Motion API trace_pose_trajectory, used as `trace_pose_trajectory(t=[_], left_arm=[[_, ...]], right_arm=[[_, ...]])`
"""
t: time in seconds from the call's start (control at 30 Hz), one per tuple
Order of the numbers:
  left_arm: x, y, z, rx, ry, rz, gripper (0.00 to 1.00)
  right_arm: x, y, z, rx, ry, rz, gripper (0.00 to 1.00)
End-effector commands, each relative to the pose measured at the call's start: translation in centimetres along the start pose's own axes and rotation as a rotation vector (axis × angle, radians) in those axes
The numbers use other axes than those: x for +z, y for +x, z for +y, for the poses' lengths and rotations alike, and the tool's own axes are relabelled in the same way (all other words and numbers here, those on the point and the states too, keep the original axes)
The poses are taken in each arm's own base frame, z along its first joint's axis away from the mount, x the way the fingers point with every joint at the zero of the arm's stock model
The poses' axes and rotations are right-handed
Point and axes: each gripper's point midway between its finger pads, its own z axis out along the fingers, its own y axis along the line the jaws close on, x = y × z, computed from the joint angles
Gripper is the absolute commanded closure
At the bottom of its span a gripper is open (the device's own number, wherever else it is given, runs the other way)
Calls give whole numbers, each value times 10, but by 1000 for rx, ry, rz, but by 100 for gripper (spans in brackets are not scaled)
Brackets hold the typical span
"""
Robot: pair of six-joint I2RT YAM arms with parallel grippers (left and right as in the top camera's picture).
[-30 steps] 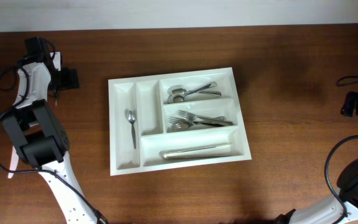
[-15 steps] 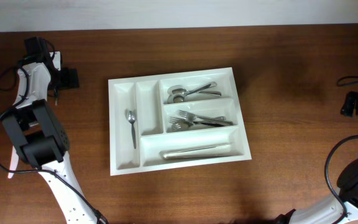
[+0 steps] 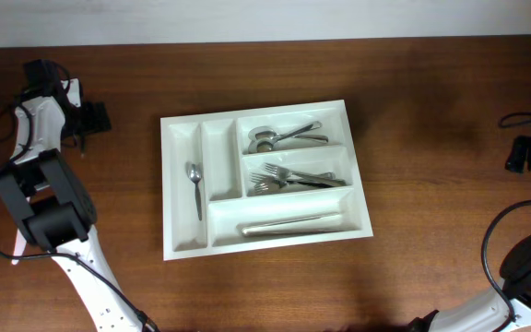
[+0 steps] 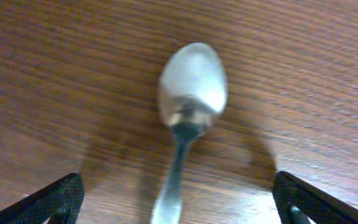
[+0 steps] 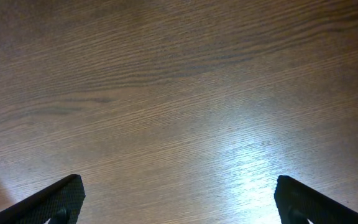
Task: Pack container
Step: 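Lower the left gripper toward the remaining spoon's handle, then close the left gripper on the small spoon's handle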
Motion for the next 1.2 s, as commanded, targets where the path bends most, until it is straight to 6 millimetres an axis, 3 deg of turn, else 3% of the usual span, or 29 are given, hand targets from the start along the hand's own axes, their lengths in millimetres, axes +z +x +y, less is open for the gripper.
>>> trace_pose_trajectory(t=[0.0,0.33,0.43,0.47,0.67,0.77,0.93,1.17], left_arm=[[23,19,5,24,18,59,1],[23,15,5,134,18,44,0],[23,12,6,134,15,29,11],[23,11,6,134,15,25,19],[23,9,6,134,13,18,32],[23,9,6,134,13,18,53],[23,9,6,134,13,17,76],[23,9,6,134,12,17,89]], right_arm=[[0,0,0,1,-4,-3,1],[0,0,0,1,-4,-3,1],[0,0,0,1,-4,-3,1],[0,0,0,1,-4,-3,1],[0,0,0,1,-4,-3,1],[0,0,0,1,-4,-3,1],[0,0,0,1,-4,-3,1],[0,0,0,1,-4,-3,1]])
